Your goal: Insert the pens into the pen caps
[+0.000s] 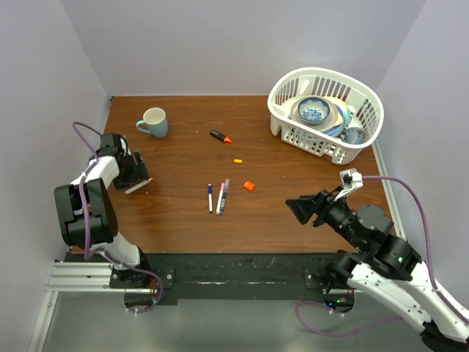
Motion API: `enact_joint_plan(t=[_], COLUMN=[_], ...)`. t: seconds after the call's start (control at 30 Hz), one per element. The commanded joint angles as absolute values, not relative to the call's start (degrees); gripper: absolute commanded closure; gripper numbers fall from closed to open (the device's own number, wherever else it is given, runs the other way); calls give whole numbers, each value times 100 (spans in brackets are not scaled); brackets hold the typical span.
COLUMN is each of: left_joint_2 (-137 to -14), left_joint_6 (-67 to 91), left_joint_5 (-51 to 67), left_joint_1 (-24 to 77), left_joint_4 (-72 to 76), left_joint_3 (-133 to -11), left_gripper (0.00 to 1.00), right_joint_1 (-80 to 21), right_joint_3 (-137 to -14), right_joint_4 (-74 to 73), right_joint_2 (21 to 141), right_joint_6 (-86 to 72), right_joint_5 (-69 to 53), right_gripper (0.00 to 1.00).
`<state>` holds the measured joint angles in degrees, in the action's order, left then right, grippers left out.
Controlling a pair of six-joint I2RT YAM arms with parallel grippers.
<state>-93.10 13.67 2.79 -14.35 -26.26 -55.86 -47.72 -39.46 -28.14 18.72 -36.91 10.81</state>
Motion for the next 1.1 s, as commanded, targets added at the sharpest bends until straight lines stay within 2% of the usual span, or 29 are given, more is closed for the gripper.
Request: enact_joint_plan(t=[0.0, 0.33, 0.37, 0.5, 0.63, 0.83, 0.93, 0.97, 1.03, 1.07], left_joint_2=[-8903, -9483, -9553, -9668, -9773, -9774, -9791, -9826, -9879, -9888], left_joint_6=[1020, 905, 905, 940, 958, 914, 967, 984, 1063, 1090], left_joint_5=[334, -334, -334, -474, -826, -738, -721, -703, -677, -651], left_joint_1=[-1459, -1073, -1055, -880, -589, -352, -334, -317, -325, -299], left_joint_4=[-2461, -2628, -2637, -2663, -2751, -2707, -2733, -2742, -2786, -2777], left_joint_3=[-5397, -5493, -5493, -5467, -5449, -5423, -5361, -5379, -5397, -5405], left_gripper=[23, 26, 27, 42, 45, 51, 61, 70, 80, 90], right_joint_1=[-4781, -4781, -4781, -4781, -4781, -4781, -4781, -4781, -4781, -4781], right_joint_3=[-4087, -4227, -4236, -4254, -4298, -4359, -4316, -4307, -4263, -4263], right_joint_4=[-3041, -3190, -3208, -3182, -3155, -3173, -3182, -3164, -3182, -3173], right_joint_2=[1565, 1362, 1362, 1389, 1468, 1503, 1450, 1441, 1450, 1459], right_joint_6=[-3928, -4061, -4061, -4052, -4017, -3955, -3981, -3981, -4025, -4043], right_joint_5=[1108, 1081, 1081, 1037, 993, 1002, 1011, 1011, 1002, 993], right_gripper=[34, 35, 35, 35, 35, 35, 35, 35, 35, 35])
